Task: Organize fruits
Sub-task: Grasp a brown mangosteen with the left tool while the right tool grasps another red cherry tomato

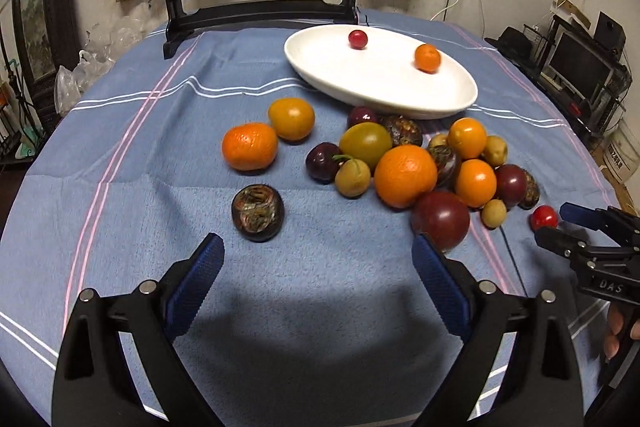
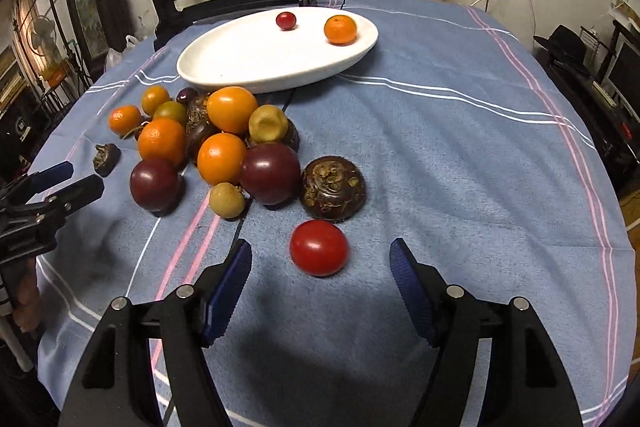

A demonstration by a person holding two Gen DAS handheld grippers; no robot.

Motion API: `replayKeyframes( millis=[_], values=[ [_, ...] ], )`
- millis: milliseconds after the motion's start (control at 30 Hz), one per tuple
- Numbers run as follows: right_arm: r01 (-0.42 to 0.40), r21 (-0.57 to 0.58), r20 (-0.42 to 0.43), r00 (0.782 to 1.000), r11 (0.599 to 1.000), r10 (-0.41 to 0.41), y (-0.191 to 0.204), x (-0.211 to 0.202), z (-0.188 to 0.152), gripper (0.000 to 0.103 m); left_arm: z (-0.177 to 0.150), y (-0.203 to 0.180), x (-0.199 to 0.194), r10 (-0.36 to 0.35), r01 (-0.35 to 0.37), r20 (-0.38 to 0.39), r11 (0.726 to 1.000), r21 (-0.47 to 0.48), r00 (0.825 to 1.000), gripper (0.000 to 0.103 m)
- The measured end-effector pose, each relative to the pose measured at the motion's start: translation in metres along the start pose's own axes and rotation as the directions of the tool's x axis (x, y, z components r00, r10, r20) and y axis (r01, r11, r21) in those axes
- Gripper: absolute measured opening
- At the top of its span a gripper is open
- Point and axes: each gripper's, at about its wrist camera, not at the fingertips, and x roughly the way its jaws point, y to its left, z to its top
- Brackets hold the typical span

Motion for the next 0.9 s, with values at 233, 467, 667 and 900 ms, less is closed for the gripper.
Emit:
replayKeyframes(
  millis=[233,467,667,900],
  values=[
    [-0.008,0.011,-0.001,1.0,1.0,0.008,-0.001,0.006,0.002,0.031,-0.003,0.012,0.007,0.021,-0.021,-0.035,1.0,-0.008,0.999,0.093],
    [-0.114,0.045,0.041,0.993,0.993,0.112,-0.007,0.003,0.001,0.031,0.004,0.034,0.022,0.042,-0.046,-0.08,0.998,-0.048,0.996,0.089],
    [-0.171,0.066,0.025,0.985,0.983,0.169,-0.011,0.008,0.0,0.031,0.016,0.036,0.04,0.058,-0.063,-0.127,0.997,-0.036,0.99,0.069],
    [-0.176,0.065,0.027,0.984,0.982,0.175,-0.009,0.007,-0.001,0.031,0.025,0.014,0.042,0.085,-0.08,-0.116,0.996,0.044,0.99,0.034]
  ],
)
